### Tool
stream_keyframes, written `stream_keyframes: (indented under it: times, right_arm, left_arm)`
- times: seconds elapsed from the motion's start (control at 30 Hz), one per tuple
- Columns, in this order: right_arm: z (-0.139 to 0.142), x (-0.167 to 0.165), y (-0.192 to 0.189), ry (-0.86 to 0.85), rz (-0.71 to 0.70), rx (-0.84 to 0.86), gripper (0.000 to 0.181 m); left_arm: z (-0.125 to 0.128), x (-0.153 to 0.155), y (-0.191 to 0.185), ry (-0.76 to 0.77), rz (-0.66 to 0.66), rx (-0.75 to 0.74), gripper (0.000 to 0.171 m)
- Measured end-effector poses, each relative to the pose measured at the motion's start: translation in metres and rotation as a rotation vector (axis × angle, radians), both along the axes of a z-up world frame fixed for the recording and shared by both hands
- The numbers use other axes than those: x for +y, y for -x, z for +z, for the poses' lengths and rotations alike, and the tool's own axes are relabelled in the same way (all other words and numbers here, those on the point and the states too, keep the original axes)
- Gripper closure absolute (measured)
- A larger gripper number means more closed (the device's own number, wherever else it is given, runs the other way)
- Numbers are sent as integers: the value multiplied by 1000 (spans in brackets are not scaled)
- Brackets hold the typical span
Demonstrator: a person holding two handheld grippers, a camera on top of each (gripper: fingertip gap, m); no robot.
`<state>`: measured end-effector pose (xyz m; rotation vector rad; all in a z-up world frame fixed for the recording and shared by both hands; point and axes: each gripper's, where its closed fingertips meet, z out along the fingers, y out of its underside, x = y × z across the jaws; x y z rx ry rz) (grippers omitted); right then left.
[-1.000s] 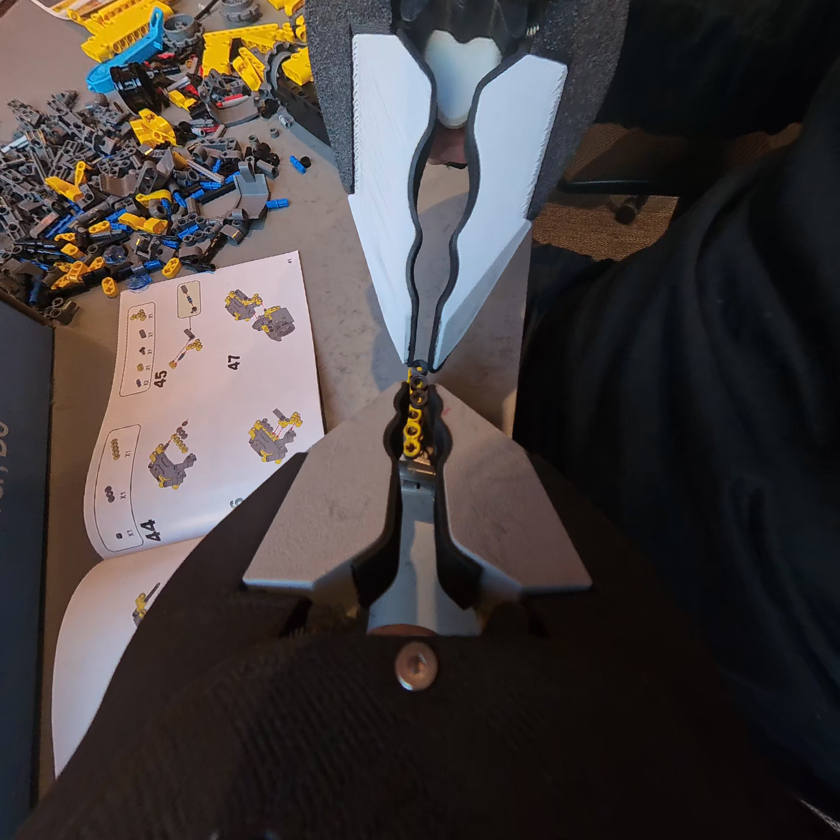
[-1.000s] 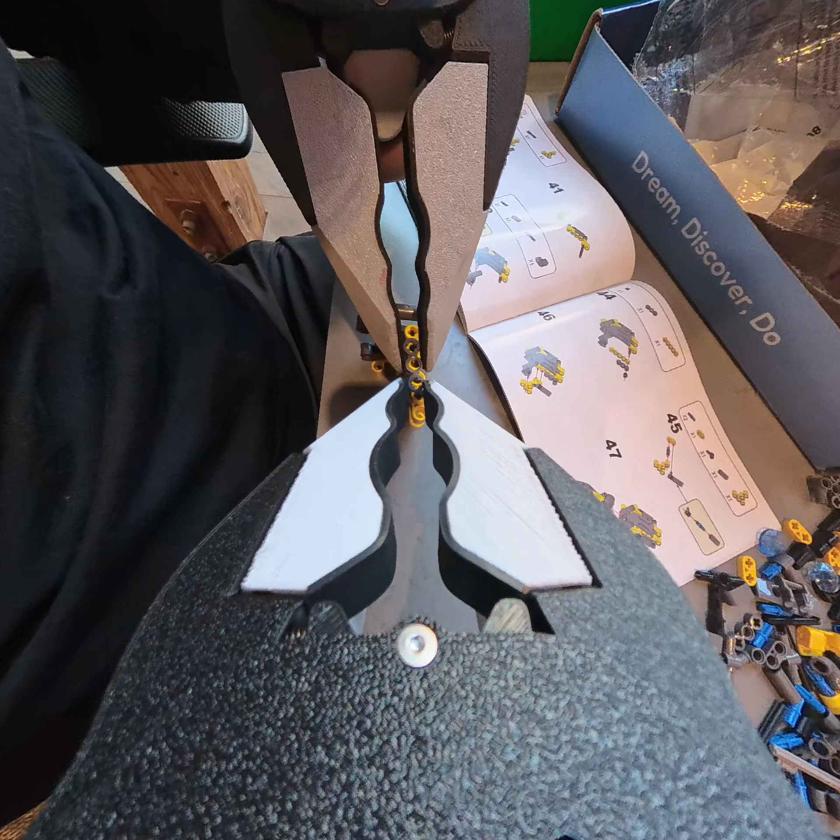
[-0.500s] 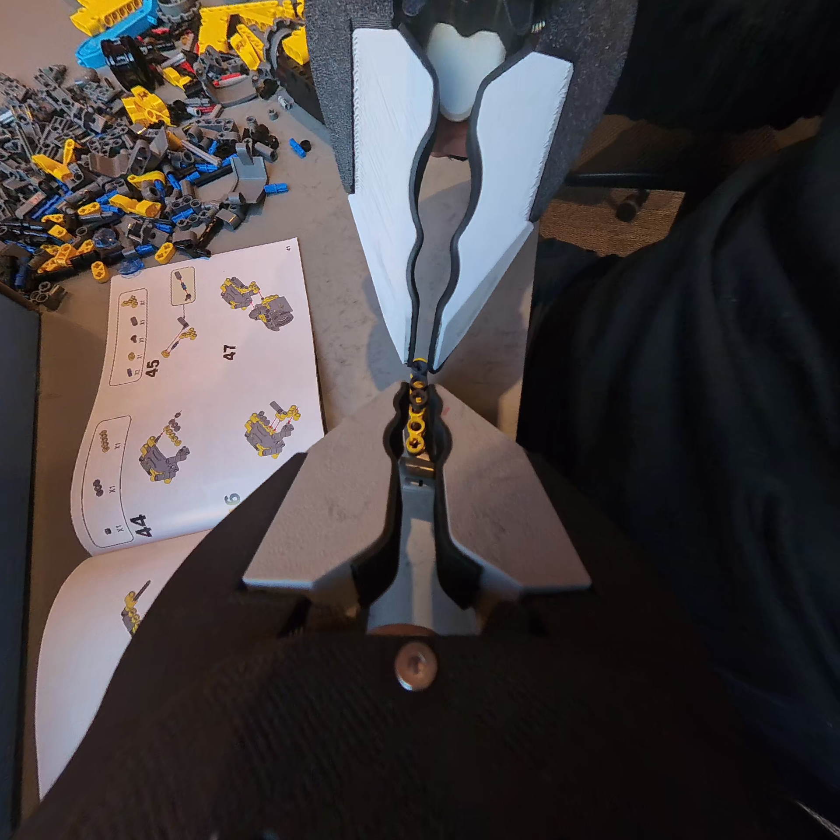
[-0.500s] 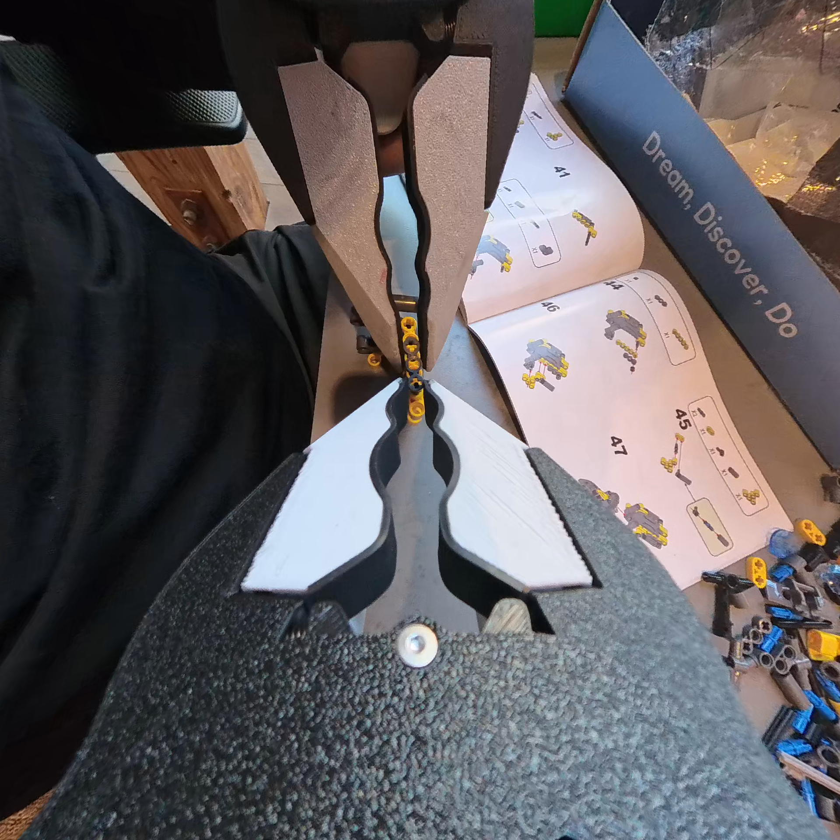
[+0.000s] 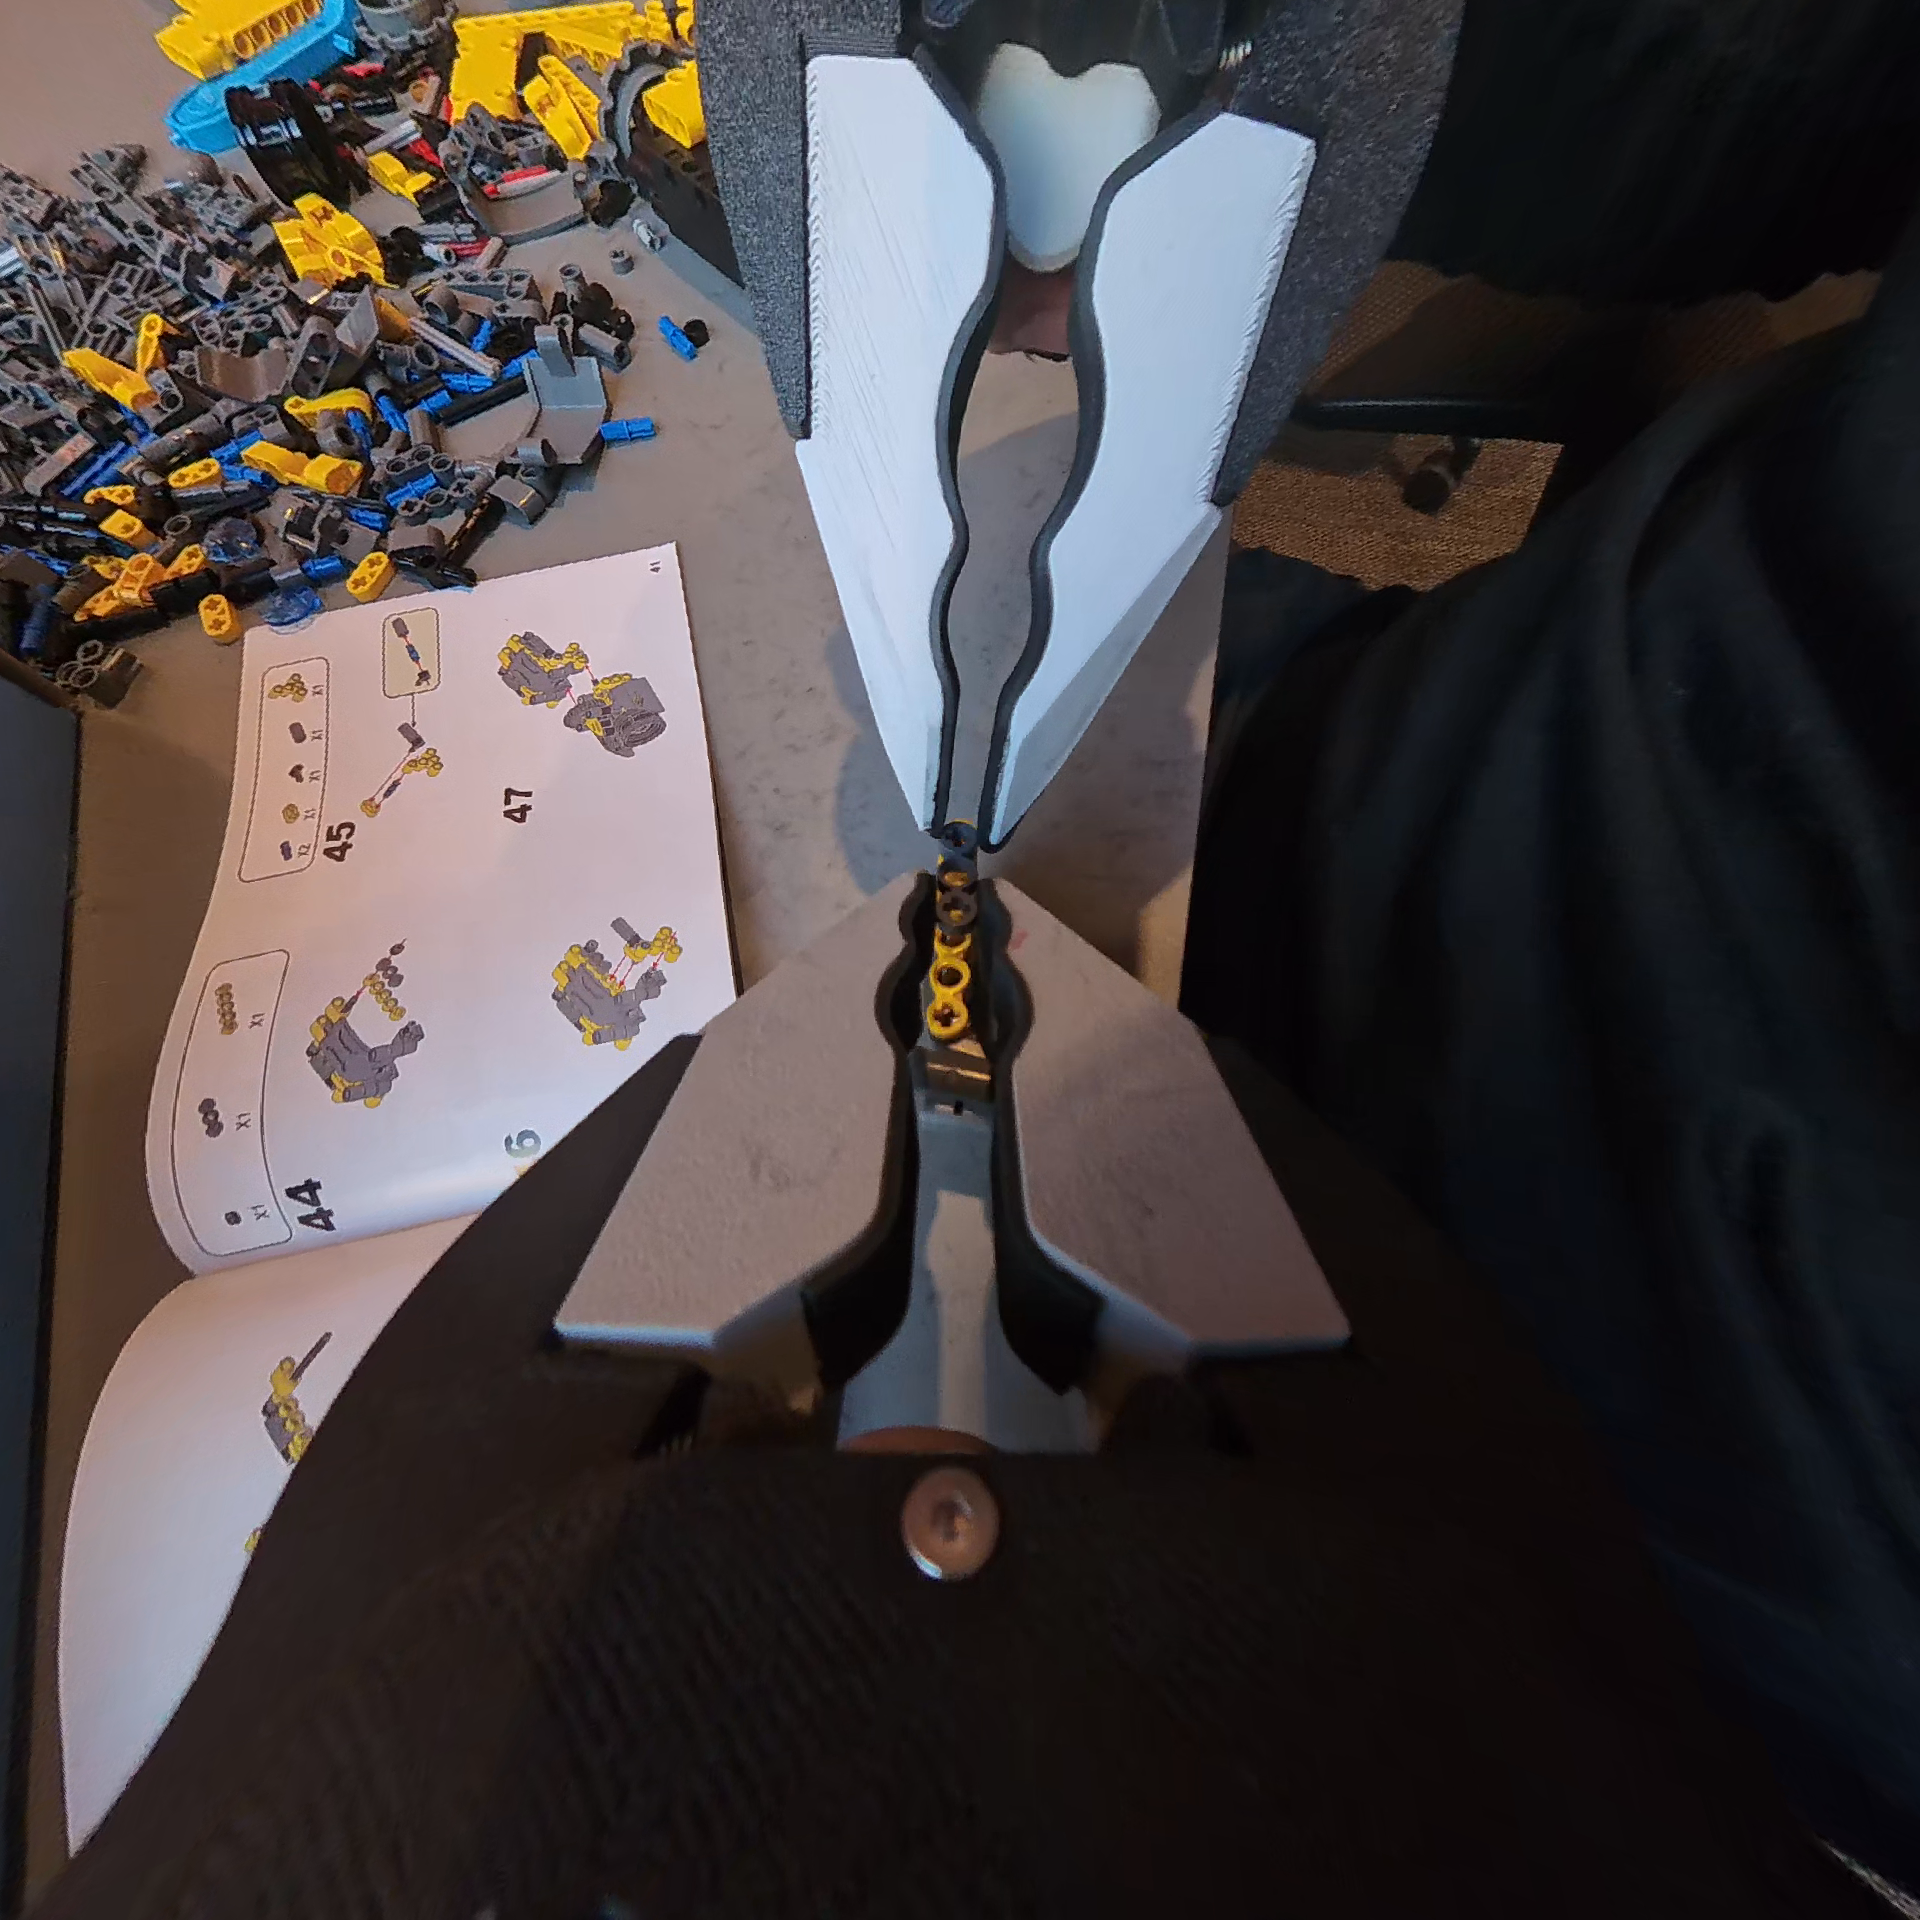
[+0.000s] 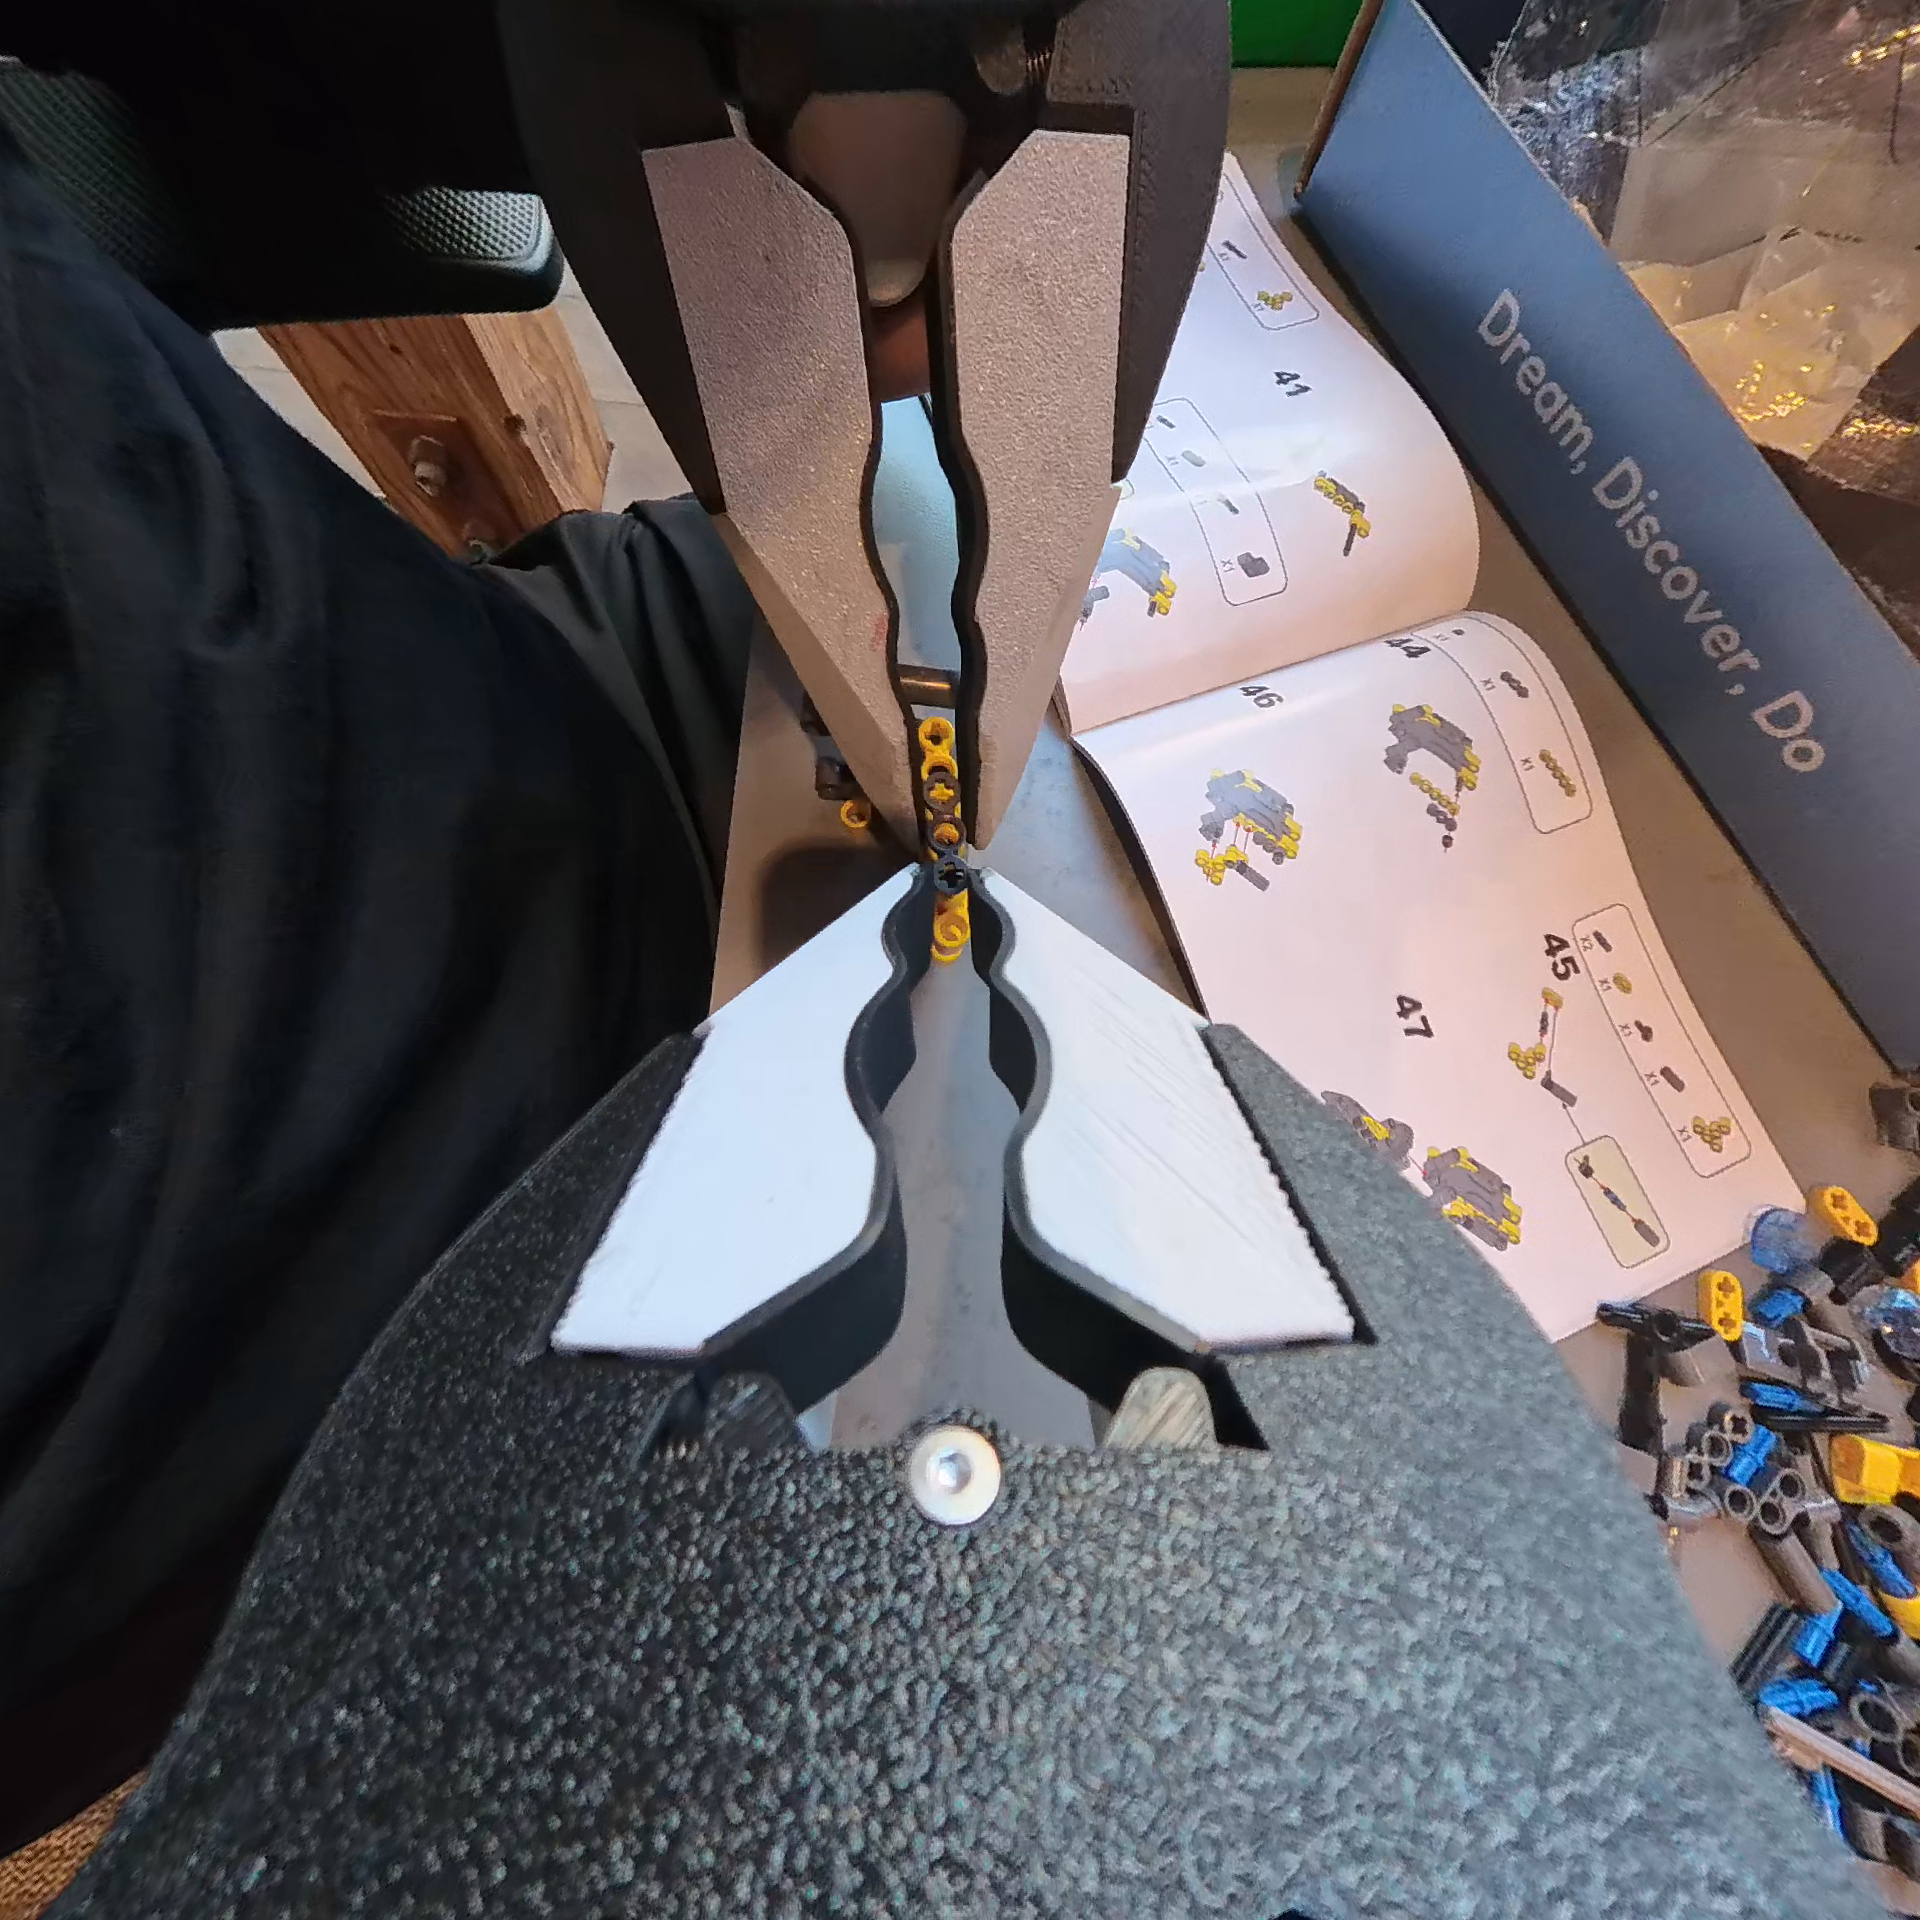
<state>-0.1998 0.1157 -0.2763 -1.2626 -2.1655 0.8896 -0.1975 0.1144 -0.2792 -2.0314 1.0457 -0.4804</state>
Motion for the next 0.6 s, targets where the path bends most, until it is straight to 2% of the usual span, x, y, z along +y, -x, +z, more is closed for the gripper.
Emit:
stream_keyframes:
  times: [0.6]
  right_arm:
    - [-2, -1, 1, -62, 32, -22, 176]
  left_arm:
    - [-6, -1, 1, 15, 3, 2, 168]
